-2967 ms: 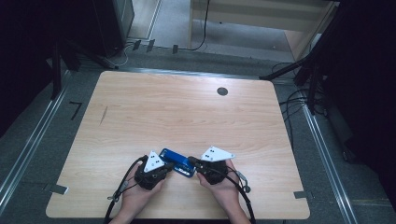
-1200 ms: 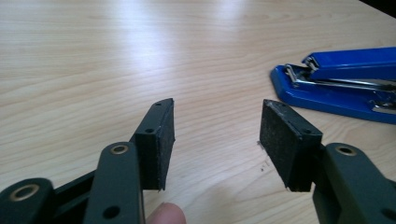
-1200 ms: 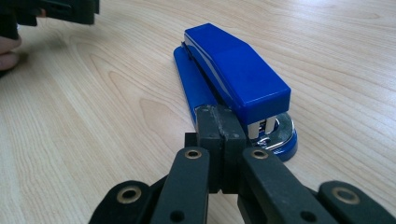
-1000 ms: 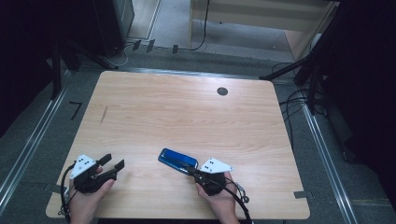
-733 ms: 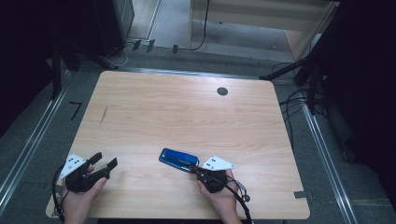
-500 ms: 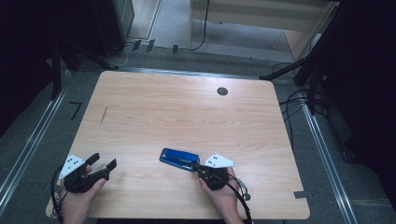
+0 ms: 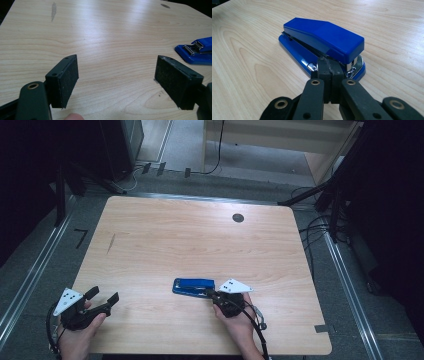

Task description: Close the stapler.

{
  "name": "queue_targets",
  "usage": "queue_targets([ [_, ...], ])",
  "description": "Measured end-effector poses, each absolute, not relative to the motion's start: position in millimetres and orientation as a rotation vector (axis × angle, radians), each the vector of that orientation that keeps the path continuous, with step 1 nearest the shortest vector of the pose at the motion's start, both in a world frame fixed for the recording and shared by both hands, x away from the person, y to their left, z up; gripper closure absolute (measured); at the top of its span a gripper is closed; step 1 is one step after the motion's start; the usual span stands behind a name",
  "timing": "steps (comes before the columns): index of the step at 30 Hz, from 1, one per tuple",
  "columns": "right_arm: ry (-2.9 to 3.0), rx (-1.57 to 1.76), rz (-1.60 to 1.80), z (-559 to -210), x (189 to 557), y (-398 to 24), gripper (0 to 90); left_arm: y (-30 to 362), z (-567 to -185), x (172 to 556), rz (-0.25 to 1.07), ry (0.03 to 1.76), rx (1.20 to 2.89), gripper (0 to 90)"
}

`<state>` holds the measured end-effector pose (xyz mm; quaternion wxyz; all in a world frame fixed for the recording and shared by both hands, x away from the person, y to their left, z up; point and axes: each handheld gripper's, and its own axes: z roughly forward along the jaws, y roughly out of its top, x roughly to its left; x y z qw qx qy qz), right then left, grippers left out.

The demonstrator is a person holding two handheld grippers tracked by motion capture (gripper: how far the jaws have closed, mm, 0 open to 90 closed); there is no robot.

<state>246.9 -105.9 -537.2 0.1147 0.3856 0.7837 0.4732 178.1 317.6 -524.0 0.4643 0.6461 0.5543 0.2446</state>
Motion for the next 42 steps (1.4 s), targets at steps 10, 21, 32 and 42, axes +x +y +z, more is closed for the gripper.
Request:
queue_targets([
  [10, 2.282, 1.148, 1.382, -538.2, 253.6, -107.6, 90.0, 319.3, -524.2, 176.2, 0.582, 1.345, 1.590, 16.3],
  [21, 2.289, 1.147, 1.393, -537.5, 254.7, -108.9, 90.0, 319.2, -524.2, 175.4, 0.570, 1.323, 1.587, 14.8],
  [32, 2.258, 1.166, 1.444, -522.5, 248.1, -129.5, 90.0, 318.5, -524.4, 175.6, 0.564, 1.316, 1.594, 13.8],
  [42, 2.212, 1.206, 1.469, -518.8, 244.8, -159.5, 36.4, 317.9, -524.4, 174.9, 0.582, 1.322, 1.581, 13.8],
])
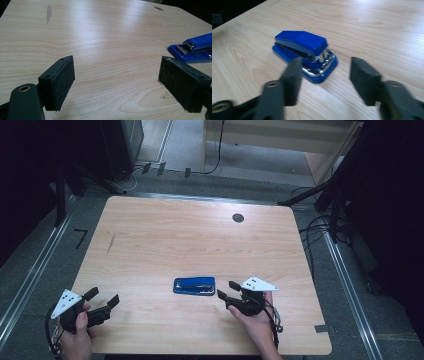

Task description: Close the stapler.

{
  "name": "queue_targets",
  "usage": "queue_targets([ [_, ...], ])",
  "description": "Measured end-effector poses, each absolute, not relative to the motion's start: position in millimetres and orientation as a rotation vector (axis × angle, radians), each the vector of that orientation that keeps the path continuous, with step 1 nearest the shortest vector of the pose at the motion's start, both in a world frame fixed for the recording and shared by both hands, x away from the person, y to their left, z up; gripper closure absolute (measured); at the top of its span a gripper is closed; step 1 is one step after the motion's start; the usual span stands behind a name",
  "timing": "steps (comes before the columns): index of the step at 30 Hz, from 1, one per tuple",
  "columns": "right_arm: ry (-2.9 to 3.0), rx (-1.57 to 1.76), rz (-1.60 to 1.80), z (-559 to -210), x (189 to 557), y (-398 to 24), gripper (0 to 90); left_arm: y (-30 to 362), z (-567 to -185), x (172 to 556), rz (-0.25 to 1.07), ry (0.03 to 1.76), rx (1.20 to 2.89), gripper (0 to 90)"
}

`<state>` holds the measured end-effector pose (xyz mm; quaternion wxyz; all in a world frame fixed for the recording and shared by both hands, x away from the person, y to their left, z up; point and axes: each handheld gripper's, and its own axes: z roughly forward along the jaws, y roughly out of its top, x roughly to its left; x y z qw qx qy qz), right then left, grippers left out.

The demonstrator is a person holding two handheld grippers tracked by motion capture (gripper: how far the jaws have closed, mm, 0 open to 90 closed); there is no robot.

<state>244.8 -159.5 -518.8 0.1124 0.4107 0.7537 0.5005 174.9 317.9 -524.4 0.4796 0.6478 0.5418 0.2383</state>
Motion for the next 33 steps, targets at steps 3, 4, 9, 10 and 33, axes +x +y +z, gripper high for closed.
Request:
queue_targets([
  [3, 2.185, 1.226, 1.472, -516.8, 243.1, -169.1, 26.2, 317.8, -524.4, 175.0, 0.577, 1.316, 1.585, 13.7],
  [4, 2.179, 1.237, 1.476, -516.3, 242.7, -171.6, 24.4, 317.9, -524.4, 174.9, 0.578, 1.315, 1.583, 13.7],
  [9, 2.135, 1.292, 1.459, -514.0, 239.7, -188.6, 7.4, 318.3, -524.4, 175.2, 0.569, 1.319, 1.583, 13.5],
  [10, 2.134, 1.301, 1.453, -514.2, 238.6, -193.8, 3.9, 318.3, -524.4, 175.2, 0.569, 1.318, 1.585, 13.5],
  [33, 2.025, 1.408, 1.397, -525.0, 216.2, -275.6, 2.1, 316.9, -524.4, 175.6, 0.580, 1.319, 1.597, 13.5],
])
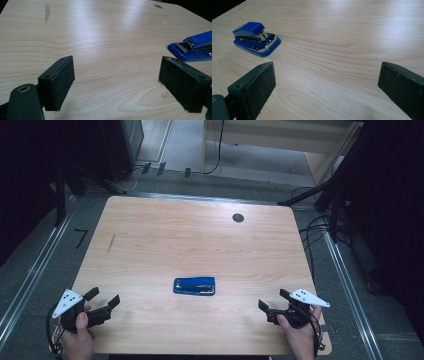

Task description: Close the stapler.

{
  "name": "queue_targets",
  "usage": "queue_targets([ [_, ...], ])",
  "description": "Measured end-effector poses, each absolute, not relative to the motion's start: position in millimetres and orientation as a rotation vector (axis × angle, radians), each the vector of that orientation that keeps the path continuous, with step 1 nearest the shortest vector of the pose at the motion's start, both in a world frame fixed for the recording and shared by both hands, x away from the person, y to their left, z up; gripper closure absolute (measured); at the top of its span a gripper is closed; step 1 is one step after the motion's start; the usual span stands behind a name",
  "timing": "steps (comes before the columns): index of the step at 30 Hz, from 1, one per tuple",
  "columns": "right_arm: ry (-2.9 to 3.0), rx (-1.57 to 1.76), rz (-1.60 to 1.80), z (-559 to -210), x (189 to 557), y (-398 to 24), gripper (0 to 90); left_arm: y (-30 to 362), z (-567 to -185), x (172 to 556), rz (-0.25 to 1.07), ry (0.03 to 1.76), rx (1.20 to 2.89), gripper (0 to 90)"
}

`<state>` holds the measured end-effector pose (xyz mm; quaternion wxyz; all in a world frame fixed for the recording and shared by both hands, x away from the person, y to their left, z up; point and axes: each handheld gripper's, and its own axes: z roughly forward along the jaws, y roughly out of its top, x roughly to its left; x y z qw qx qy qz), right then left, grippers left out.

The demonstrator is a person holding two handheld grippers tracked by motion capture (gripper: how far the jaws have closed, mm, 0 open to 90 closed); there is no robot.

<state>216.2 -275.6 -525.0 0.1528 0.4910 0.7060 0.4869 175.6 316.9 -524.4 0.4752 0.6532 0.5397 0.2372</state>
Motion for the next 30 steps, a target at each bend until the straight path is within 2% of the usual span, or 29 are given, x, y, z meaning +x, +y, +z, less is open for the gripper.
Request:
queue_targets([
  [13, 1.940, 1.472, 1.361, -531.4, 199.7, -326.1, 2.3, 316.2, -524.2, 174.6, 0.593, 1.310, 1.600, 13.5],
  [30, 1.832, 1.532, 1.327, -536.2, 184.7, -370.1, 1.3, 315.6, -524.1, 174.6, 0.595, 1.306, 1.606, 13.6],
])
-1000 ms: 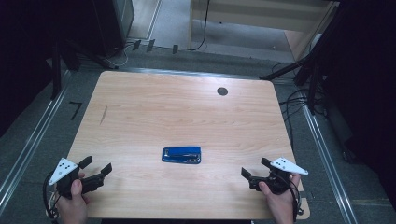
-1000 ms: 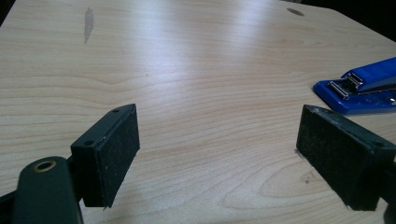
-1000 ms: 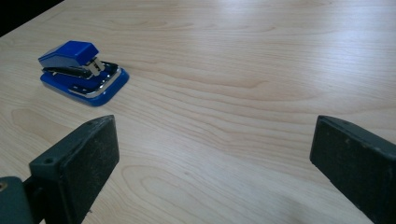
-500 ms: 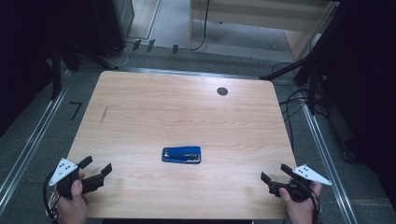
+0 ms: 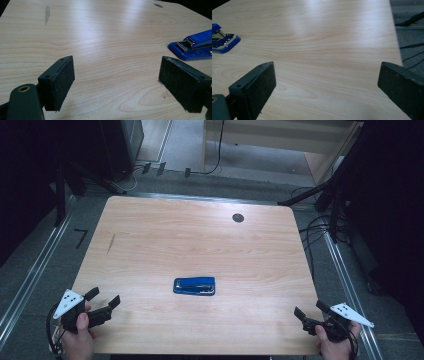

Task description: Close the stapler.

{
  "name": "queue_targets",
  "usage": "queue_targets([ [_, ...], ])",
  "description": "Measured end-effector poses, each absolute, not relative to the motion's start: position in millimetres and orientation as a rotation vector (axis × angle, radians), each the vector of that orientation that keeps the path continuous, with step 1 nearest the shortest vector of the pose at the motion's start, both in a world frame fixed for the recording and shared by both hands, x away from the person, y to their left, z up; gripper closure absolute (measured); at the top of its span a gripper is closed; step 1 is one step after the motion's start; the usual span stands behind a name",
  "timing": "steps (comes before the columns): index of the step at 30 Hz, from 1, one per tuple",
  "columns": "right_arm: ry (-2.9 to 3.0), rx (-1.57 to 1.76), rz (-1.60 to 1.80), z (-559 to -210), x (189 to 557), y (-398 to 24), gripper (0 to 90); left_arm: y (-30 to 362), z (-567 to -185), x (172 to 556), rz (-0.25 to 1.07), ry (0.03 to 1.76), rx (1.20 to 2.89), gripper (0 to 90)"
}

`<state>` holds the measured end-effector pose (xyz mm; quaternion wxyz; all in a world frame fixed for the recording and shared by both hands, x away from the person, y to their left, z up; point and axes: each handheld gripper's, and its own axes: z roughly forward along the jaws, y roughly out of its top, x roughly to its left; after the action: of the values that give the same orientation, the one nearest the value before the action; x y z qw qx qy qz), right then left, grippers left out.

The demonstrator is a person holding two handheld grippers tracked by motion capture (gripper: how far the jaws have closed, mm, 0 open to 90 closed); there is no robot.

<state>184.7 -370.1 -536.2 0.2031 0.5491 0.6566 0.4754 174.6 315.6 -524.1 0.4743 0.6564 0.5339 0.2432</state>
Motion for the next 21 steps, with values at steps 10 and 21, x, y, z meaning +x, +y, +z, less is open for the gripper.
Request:
queue_targets([
  [10, 1.779, 1.566, 1.285, -546.4, 173.5, -397.6, 0.0, 316.1, -524.0, 174.2, 0.593, 1.306, 1.601, 13.6],
  [21, 1.753, 1.582, 1.270, -550.4, 168.9, -402.2, 0.0, 316.3, -524.1, 174.1, 0.593, 1.306, 1.596, 13.6],
])
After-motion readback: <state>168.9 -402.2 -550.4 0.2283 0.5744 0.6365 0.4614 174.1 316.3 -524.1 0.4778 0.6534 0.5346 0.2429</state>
